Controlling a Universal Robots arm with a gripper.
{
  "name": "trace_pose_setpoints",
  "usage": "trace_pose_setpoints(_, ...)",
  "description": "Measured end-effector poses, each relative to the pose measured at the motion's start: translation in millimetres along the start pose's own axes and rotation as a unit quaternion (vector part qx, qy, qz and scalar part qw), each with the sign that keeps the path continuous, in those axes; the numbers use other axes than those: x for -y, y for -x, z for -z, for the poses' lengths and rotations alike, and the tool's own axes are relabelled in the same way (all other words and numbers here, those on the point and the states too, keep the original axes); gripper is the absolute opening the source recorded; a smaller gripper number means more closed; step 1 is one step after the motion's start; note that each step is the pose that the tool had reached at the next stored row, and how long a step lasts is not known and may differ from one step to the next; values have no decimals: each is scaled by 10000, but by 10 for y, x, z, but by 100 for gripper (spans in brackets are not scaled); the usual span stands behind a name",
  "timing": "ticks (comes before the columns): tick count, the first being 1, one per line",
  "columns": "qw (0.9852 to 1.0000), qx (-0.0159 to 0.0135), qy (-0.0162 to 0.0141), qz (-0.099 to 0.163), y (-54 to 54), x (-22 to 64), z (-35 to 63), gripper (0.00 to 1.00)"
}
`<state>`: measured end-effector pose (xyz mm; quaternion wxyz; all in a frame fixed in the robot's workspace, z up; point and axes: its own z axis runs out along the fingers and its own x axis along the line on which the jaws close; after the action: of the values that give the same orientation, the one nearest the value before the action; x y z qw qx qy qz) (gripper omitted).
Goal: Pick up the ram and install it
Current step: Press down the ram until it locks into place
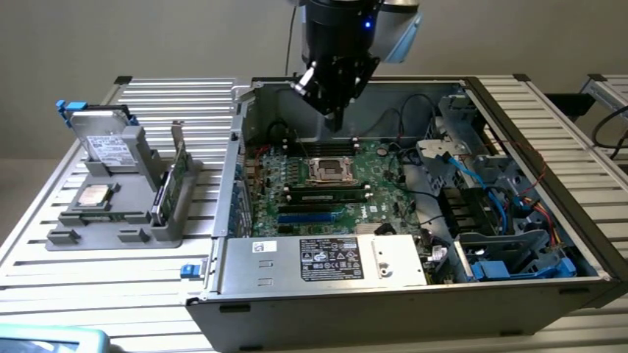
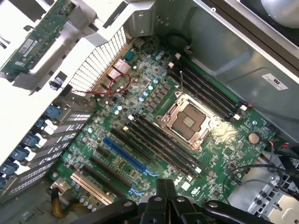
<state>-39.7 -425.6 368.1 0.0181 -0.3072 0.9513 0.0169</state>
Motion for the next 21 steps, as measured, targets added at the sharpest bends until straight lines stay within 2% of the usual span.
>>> trace_pose_setpoints(6,9992,7,-16,-396,2,-1,46,11)
trace_pose_setpoints(11,9969,14,-33,-782,2,-1,57,11)
trace_pose_setpoints(16,9924,24,-53,-1227,2,-1,57,11)
trace_pose_setpoints(19,9888,29,-65,-1492,2,-1,57,11)
trace_pose_setpoints(21,9858,33,-73,-1677,2,-1,58,11)
